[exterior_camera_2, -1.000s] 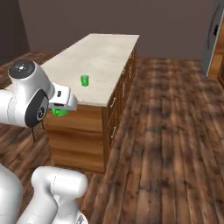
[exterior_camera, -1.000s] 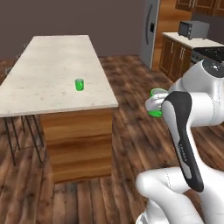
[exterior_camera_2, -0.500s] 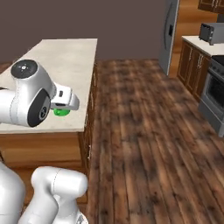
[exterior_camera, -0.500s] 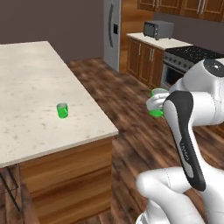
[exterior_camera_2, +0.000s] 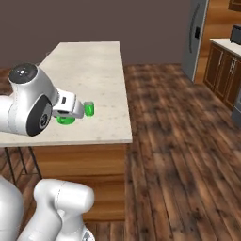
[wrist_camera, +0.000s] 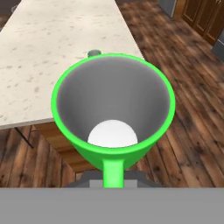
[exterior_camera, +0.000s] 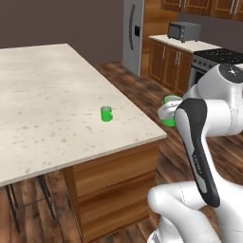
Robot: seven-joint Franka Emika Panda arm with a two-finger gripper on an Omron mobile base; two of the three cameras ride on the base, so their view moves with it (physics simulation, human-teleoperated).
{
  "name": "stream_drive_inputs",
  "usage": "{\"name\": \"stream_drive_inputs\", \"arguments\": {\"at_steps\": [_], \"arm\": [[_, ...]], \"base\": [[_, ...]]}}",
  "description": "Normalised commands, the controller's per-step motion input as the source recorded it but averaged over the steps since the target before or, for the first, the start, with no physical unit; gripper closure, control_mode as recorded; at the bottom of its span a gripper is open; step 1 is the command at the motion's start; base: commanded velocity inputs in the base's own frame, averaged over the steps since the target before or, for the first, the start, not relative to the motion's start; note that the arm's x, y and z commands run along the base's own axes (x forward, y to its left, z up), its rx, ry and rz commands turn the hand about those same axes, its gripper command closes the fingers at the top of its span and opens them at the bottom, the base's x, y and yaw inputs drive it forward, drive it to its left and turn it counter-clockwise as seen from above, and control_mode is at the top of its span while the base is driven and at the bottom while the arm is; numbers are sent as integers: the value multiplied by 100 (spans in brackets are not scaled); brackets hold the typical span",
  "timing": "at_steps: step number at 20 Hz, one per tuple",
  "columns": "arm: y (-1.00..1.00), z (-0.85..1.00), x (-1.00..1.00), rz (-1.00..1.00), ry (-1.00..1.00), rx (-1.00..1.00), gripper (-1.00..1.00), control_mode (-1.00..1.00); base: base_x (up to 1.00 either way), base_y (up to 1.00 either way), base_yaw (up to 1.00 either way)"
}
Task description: Clear the mugs and bowl far away from the sink.
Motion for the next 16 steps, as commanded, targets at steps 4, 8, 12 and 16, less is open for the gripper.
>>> {"name": "stream_drive_inputs", "arguments": {"at_steps": [4,8,12,16], "arm": [[0,0,0,0,0,0,100,100],[0,0,0,0,0,0,100,100],[0,0,0,0,0,0,100,100],[0,0,0,0,0,0,100,100]], "base": [[33,-7,3],[53,4,0],[82,16,0],[100,0,-2]]}}
